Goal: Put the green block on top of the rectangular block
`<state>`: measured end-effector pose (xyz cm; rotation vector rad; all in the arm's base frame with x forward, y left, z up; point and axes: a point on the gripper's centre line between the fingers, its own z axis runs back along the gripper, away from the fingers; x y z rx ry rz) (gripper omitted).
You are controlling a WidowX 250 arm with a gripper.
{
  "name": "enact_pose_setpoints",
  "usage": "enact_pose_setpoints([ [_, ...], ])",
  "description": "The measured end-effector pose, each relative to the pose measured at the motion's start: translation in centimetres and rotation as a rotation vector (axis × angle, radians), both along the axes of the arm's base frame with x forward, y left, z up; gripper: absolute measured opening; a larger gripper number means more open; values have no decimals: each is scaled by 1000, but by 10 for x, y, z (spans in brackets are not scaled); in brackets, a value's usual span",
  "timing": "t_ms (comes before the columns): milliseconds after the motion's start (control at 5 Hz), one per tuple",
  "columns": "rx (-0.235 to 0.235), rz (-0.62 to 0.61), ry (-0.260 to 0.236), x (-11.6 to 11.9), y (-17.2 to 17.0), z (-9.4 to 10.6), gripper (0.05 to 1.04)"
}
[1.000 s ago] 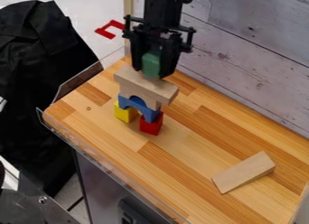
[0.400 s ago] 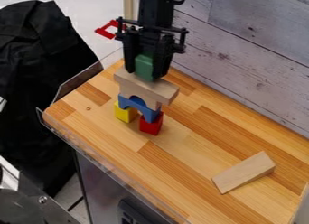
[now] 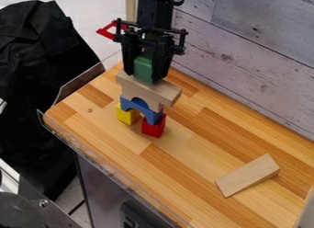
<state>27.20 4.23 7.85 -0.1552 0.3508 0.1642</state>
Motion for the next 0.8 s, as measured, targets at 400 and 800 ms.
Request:
enact_pose_setpoints([
  [400, -2, 8, 4, 0, -1, 2, 1000],
  [800, 75, -28, -113, 17, -7, 49, 1000],
])
